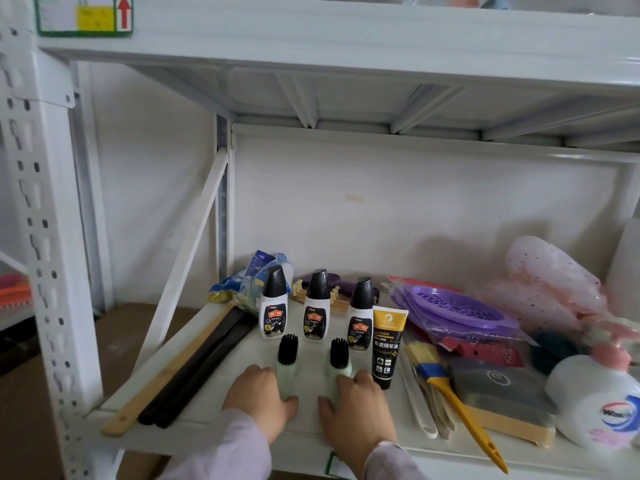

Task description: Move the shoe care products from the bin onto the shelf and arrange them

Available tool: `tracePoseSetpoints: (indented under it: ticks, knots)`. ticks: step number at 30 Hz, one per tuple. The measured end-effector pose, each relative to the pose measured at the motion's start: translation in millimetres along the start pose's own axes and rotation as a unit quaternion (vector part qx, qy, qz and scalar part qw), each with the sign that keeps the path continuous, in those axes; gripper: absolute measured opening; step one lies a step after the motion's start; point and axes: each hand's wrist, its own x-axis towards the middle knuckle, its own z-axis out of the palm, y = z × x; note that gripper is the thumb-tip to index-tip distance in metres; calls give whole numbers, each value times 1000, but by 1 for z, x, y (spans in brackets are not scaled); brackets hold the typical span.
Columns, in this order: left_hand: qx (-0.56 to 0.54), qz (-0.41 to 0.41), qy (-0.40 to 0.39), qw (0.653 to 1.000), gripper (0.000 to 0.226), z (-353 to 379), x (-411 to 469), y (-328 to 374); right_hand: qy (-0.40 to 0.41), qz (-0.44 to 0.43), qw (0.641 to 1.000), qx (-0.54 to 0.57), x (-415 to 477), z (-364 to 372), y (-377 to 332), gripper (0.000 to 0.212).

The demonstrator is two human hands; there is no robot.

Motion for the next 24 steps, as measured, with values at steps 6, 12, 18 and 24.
tracePoseSetpoints:
  ticks: [6,12,18,24]
  knots:
    - [-2,0,7,1000,47,0,-2,0,0,-7,1000,-8,-1,-2,0,39]
    - [1,6,15,1000,47,0,-5,0,-1,-5,1000,3,-3,-3,1,42]
    - [-27,13,27,999,54,-2,-9,1,9,-4,1000,29,-7,-5,2,49]
    - [-44,31,61,997,62,-10,-22,-3,19,-23,998,64,-16,-7,9,58]
